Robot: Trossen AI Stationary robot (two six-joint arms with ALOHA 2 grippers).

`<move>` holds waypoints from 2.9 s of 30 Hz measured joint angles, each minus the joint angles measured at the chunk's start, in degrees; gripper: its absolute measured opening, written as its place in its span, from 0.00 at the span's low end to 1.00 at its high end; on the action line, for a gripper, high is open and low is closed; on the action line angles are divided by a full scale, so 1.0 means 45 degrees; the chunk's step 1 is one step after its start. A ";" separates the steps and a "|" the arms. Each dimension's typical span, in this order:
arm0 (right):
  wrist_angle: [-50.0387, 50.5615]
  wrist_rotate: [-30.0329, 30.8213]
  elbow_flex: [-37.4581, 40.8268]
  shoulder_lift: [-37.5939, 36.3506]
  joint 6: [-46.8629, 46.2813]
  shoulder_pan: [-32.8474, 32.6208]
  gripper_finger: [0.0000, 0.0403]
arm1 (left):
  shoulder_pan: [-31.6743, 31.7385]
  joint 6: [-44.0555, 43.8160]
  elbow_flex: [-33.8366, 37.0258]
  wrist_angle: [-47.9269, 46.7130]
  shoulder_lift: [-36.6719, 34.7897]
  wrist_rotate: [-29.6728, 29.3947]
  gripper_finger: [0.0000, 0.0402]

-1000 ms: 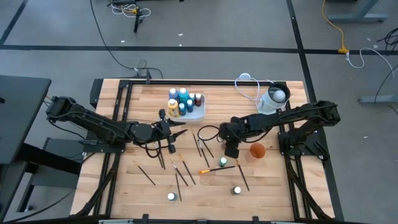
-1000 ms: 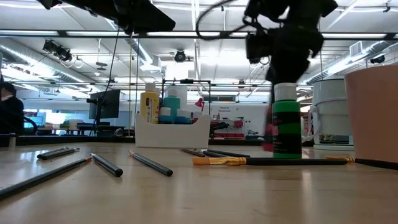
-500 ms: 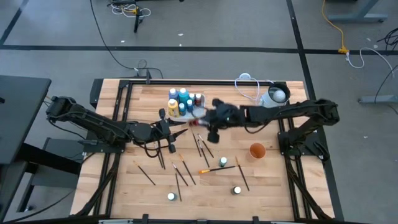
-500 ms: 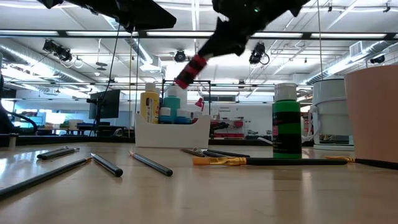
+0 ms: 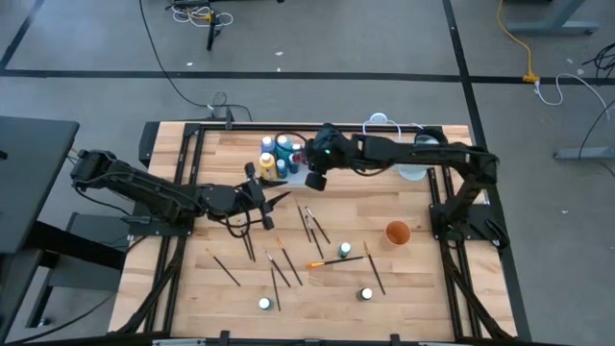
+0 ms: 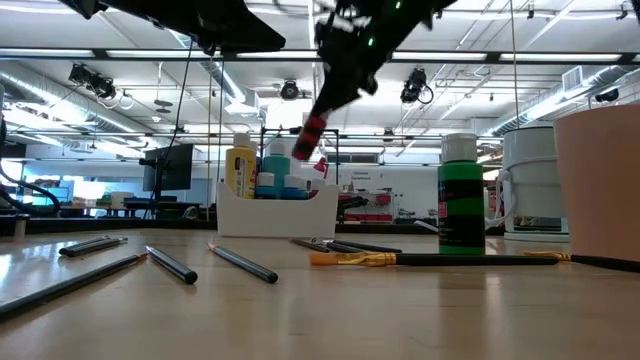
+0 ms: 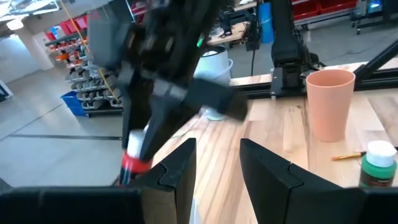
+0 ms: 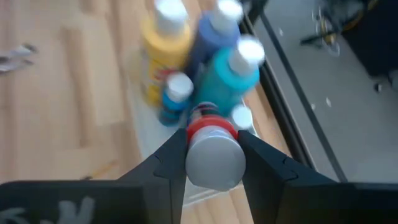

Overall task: Pick & Place Paint Supplies
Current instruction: Put the red paint bottle into the white bin

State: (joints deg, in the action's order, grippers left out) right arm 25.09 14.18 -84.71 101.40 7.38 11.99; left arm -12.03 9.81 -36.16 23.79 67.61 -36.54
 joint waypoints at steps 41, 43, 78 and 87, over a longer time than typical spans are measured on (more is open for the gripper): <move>0.0973 -0.2233 -0.0005 0.1599 0.3922 0.2215 0.31 | -0.0004 0.0255 -0.0005 -0.0073 0.0000 0.0039 0.33; 0.1134 -0.1949 -0.0005 0.1599 0.4082 0.2213 0.31 | -0.0004 0.0255 -0.0005 -0.0073 -0.0001 0.0039 0.33; 0.4978 -0.3170 -0.0016 0.1594 0.4629 0.0892 0.31 | 0.0627 0.0634 0.0000 -0.0077 0.0000 0.0039 0.33; 0.5114 -0.3256 -0.0024 0.1594 0.4593 0.0675 0.33 | 0.0627 0.0638 0.0000 -0.0073 -0.0001 0.0040 0.33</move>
State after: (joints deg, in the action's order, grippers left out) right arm 48.11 -0.47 -84.82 108.57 28.05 15.03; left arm -9.21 12.69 -36.16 23.46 67.61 -36.35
